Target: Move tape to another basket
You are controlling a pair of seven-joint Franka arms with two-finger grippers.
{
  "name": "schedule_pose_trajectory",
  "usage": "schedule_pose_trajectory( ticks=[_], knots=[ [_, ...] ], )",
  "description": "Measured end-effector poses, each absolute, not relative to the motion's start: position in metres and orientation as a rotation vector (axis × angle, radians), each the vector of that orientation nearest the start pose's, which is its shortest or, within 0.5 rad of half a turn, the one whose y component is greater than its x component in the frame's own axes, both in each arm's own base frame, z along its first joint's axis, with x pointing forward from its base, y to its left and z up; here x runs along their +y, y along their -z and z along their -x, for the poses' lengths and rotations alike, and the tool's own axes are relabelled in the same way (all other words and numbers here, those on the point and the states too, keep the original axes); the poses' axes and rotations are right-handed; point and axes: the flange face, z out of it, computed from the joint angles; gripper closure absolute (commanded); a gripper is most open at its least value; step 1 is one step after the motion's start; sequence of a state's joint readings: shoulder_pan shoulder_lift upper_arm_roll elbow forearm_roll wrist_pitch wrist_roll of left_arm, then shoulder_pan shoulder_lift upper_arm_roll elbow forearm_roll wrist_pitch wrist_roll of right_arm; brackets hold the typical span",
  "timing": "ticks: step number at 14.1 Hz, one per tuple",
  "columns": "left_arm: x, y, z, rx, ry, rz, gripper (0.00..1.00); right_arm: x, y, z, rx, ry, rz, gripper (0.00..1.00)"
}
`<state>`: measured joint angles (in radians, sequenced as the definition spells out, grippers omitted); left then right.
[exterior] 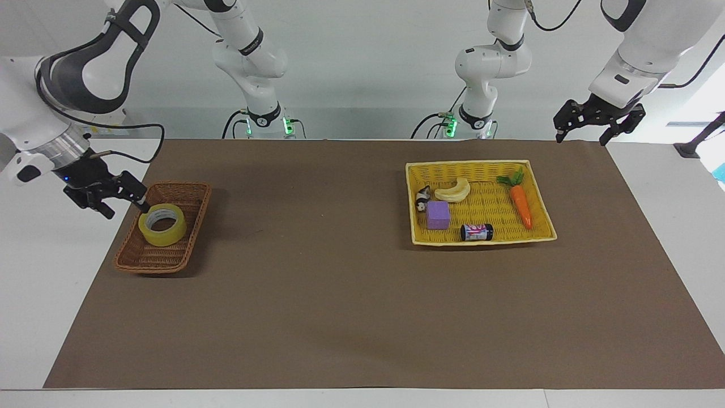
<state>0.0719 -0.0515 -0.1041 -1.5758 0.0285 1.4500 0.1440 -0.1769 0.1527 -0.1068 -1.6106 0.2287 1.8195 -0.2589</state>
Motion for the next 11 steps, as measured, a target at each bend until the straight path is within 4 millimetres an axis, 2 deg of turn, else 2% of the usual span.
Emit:
schedule_pose_trajectory(
  ticks=[2,5,9,11],
  knots=[
    [-0.015,-0.64,-0.526,0.269,-0.119,3.098,0.0,-0.127,-0.553,-0.594,0.141,0.127,2.97,0.0],
    [-0.015,-0.64,-0.526,0.269,-0.119,3.098,0.0,-0.103,-0.567,-0.588,0.165,0.1,2.989,0.0],
    [-0.015,-0.64,-0.526,0.269,-0.119,3.098,0.0,-0.081,-0.585,-0.58,0.239,0.105,2.998,0.0],
    [-0.015,-0.64,-0.526,0.269,-0.119,3.098,0.0,-0.079,-0.596,-0.574,0.263,0.118,3.007,0.0]
  ],
)
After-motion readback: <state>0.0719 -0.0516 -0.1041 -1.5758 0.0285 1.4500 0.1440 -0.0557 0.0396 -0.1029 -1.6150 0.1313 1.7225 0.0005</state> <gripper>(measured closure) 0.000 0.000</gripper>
